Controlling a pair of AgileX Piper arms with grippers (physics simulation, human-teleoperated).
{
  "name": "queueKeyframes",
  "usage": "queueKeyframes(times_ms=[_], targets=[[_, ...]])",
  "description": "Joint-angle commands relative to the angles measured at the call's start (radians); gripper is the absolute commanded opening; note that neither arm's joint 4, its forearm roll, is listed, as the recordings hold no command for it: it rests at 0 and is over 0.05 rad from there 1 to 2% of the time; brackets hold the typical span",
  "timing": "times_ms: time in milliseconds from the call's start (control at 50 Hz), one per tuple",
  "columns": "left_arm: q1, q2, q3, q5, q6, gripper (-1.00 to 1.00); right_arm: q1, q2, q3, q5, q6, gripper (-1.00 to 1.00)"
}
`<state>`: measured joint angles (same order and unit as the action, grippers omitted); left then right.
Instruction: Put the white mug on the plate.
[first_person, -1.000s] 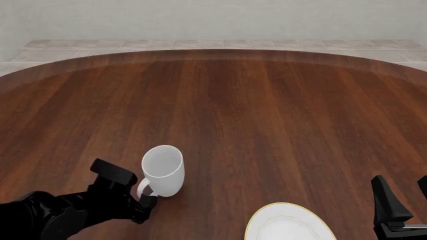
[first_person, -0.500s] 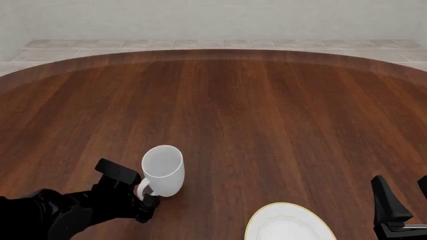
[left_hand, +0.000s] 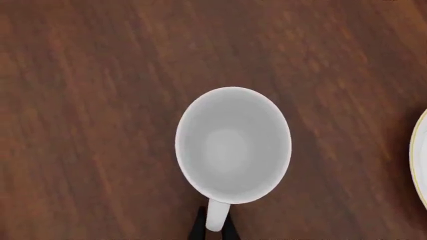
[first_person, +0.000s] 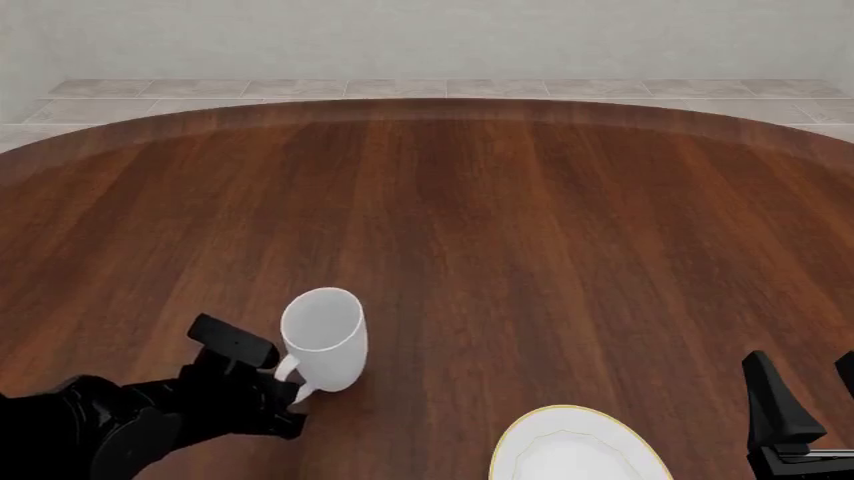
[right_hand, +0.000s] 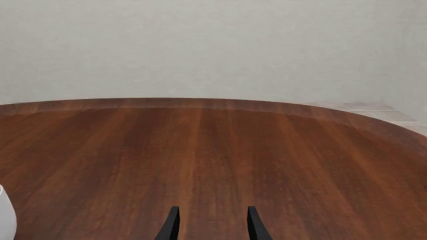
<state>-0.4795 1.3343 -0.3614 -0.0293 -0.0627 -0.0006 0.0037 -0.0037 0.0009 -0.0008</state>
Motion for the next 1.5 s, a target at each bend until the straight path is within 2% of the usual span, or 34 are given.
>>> queueKeyframes(times_ms=[20,420,540,640,760,840,900,1060,1080,1500], targets=[[0.007,-0.048,-0.026,0.054,0.042,-1.00,0.000,0.001,0.000,-0.001,0.000,1.00],[-0.040,-0.204,-0.107,0.244,0.078,-1.00,0.000,0.001,0.000,-0.001,0.000,1.00],[-0.095,-0.227,-0.133,0.283,0.062,-1.00,0.000,0.001,0.000,-0.001,0.000,1.00],[-0.173,-0.257,-0.156,0.318,0.001,-1.00,0.000,0.001,0.000,-0.001,0.000,1.00],[-0.194,-0.256,-0.167,0.322,0.013,-1.00,0.000,0.001,0.000,-0.001,0.000,1.00],[-0.259,-0.263,-0.181,0.329,-0.048,-1.00,0.000,0.001,0.000,-0.001,0.000,1.00],[-0.259,-0.253,-0.183,0.322,-0.026,-1.00,0.000,0.001,0.000,-0.001,0.001,1.00],[-0.310,-0.228,-0.213,0.316,-0.050,-1.00,0.000,0.001,0.000,-0.001,0.000,1.00],[-0.334,-0.223,-0.220,0.314,-0.075,-1.00,0.000,0.001,0.000,-0.001,0.000,1.00],[-0.445,-0.165,-0.264,0.280,-0.086,-1.00,0.000,0.001,0.000,-0.001,0.000,1.00]])
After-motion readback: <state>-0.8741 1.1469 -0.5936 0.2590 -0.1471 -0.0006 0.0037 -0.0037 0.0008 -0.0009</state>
